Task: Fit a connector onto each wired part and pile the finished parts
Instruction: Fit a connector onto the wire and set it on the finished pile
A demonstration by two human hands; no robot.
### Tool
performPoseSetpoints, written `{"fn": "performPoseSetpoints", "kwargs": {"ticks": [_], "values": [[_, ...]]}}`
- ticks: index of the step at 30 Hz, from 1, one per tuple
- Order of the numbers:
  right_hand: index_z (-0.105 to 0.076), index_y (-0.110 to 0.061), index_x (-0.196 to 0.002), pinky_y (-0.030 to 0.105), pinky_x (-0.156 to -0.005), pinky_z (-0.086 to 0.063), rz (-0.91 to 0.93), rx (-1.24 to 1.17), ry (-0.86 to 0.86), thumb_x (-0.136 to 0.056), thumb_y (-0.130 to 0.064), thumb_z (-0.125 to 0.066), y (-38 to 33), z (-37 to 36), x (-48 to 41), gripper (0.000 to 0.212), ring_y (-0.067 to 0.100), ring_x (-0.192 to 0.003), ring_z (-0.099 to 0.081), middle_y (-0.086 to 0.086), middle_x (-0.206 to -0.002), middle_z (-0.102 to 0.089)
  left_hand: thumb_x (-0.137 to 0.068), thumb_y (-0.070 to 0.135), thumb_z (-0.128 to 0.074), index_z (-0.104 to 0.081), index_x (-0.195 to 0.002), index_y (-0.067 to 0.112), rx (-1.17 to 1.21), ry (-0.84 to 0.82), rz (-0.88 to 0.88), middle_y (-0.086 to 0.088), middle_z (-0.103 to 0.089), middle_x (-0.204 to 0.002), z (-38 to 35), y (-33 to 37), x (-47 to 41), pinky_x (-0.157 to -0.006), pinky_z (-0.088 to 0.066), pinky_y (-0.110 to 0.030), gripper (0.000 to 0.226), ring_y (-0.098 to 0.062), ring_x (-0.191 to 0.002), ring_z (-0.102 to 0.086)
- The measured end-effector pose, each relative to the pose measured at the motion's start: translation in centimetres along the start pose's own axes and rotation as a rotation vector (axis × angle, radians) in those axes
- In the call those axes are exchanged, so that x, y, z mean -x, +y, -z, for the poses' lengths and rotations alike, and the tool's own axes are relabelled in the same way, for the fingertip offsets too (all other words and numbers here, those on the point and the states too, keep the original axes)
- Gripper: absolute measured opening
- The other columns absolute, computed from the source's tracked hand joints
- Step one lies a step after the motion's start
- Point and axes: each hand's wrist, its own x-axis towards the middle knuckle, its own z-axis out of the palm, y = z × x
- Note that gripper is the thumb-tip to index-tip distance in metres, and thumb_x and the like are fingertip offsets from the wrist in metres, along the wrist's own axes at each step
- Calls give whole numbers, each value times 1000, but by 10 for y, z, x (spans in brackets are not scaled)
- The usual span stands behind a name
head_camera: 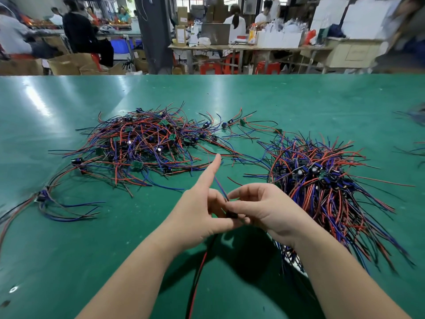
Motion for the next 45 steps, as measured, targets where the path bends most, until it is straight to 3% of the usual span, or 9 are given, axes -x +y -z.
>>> {"fn": "performPoseSetpoints", "kwargs": {"ticks": [8, 12, 17, 25, 34, 37, 40, 42, 45], "values": [[-58, -7, -74, 15, -42, -35, 81, -264, 64, -85, 9, -57, -4, -1, -4, 20, 5, -43, -43, -3, -54, -55, -60, 28, -88, -23, -142, 38, 113, 241, 50, -3, -73, -71, -9, -1, -3, -65, -46, -12, 105, -5, -62, -62], [-57, -9, -71, 16, -47, -34, 127, -297, 24, -80, 3, -65, -3, -3, -4, 17, 6, -51, -48, -2, -59, -58, -66, 22, -86, -23, -136, 40, 159, 283, 110, -3, -74, -73, -12, -2, -3, -67, -46, -13, 96, -7, -65, -64], [-63, -13, -65, 16, -46, -36, 223, -126, 183, -70, -12, -76, 1, -1, -4, 13, 8, -52, -49, 0, -59, -61, -72, 11, -82, -64, -93, 16, 181, 154, 230, -5, -68, -71, -12, -1, -6, -68, -47, -29, 28, -15, -66, -59], [-64, -11, -70, 13, -42, -40, 354, -373, 458, -75, -8, -70, -24, 30, 2, 9, 6, -46, -56, 0, -55, -65, -85, 12, -71, -69, -97, 30, 58, -212, 181, 9, -53, -66, -8, 0, 2, -58, -37, -16, 22, -7, -60, -45], [-65, -14, -73, 16, -41, -40, 406, -444, 594, -93, -22, -58, -30, 42, 6, 23, 15, -39, -55, 6, -51, -63, -78, 23, -72, -70, -84, 35, 146, -228, 118, 9, -62, -71, -19, 2, 4, -66, -40, -25, 14, -13, -68, -49], [-61, -12, -82, 15, -41, -40, 300, -511, 545, -101, -31, -41, -30, 49, 4, 33, 16, -41, -56, 7, -52, -64, -73, 12, -73, -70, -78, 28, 296, -222, 77, -4, -66, -80, -13, 6, 5, -68, -47, -22, 16, -14, -72, -58], [-61, -10, -89, 16, -40, -43, 142, -340, 435, -98, -18, -46, -27, 44, 2, 19, 13, -44, -58, 8, -59, -67, -57, 3, -85, -68, -71, 18, 686, -103, 47, -8, -69, -73, -8, 12, 3, -56, -52, -20, 27, -13, -58, -63], [-65, -6, -87, 17, -44, -45, 100, -142, 248, -92, -5, -56, -21, 34, 2, 10, 12, -48, -59, 10, -64, -66, -38, 16, -97, -67, -66, 17, 921, 37, 14, -8, -67, -68, -6, 15, 0, -51, -53, -20, 41, -14, -51, -62], [-71, -8, -82, 19, -51, -46, 106, 92, -83, -79, 3, -69, -11, 15, 6, 11, 11, -54, -61, 7, -66, -67, -50, 19, -85, -60, -63, 19, 941, 301, -74, -1, -64, -65, -6, 16, -4, -54, -50, -17, 29, -13, -53, -63]]}}
